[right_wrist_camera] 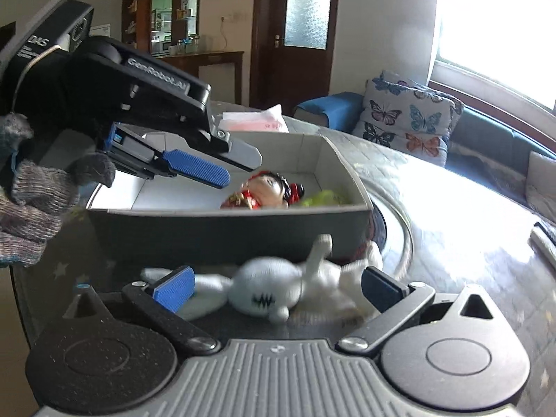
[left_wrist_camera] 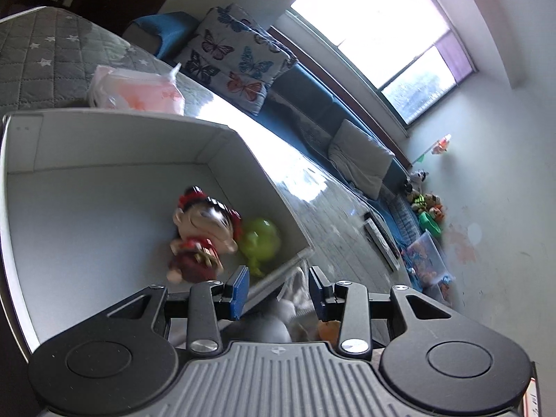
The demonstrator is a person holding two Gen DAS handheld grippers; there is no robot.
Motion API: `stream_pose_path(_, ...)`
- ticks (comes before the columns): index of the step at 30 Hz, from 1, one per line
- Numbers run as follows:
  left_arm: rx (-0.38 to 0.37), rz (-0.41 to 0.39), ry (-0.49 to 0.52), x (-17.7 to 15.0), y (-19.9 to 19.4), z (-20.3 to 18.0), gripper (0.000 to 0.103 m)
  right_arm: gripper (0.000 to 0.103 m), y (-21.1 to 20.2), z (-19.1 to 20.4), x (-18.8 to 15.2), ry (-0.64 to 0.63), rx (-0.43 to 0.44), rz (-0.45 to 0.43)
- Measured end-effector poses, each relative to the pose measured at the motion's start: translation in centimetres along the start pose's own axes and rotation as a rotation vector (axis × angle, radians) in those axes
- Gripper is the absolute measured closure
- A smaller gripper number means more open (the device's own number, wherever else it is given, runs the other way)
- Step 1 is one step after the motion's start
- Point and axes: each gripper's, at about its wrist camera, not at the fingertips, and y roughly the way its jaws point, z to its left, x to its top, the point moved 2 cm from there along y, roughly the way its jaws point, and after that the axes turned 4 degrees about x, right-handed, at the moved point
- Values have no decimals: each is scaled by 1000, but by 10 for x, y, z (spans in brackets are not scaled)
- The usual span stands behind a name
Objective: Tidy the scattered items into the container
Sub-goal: 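Move the left tool to the white bunny plush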
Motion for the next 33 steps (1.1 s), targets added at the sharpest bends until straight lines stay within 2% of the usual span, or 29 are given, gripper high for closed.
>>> stream_pose_path(8, 10, -3, 37, -32, -7, -11, 63, 0, -11, -2, -26, 75, -1, 17)
stream_pose_path(15, 26, 36, 39, -52, 1, -11, 63, 0, -13, -5, -39, 124, -8, 29)
stream_pose_path(33, 81, 17, 42, -60, 5, 1, 63, 0, -11, -8, -62, 197, -11, 65)
